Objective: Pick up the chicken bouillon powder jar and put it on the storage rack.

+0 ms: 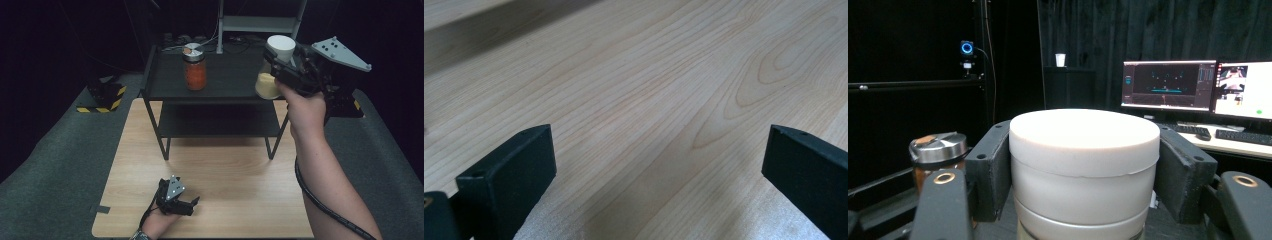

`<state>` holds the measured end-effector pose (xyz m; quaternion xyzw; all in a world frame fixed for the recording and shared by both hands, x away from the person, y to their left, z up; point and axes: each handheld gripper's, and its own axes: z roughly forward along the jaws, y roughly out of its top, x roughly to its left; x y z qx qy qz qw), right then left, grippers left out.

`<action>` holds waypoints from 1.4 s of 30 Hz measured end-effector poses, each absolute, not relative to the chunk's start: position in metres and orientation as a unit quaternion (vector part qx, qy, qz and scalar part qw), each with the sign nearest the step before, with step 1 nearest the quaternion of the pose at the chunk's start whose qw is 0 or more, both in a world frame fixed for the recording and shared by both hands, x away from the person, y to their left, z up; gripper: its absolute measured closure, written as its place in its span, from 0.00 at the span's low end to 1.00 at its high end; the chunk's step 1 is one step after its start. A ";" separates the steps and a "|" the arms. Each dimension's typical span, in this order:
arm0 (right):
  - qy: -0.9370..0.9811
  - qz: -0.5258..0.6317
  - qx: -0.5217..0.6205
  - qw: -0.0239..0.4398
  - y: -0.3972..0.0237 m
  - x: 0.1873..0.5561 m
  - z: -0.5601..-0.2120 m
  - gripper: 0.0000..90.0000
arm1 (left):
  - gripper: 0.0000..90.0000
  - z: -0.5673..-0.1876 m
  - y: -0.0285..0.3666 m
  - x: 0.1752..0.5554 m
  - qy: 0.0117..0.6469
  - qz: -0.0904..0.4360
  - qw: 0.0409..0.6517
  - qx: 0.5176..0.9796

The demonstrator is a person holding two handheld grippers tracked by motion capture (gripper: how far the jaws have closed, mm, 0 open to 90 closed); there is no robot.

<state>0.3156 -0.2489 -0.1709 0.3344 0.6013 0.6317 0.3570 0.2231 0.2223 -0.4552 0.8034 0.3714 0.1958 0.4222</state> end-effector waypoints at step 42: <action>0.612 0.617 0.341 0.359 -0.221 0.367 -0.183 0.37 | 0.01 -0.456 0.226 0.225 0.369 0.190 0.429 0.802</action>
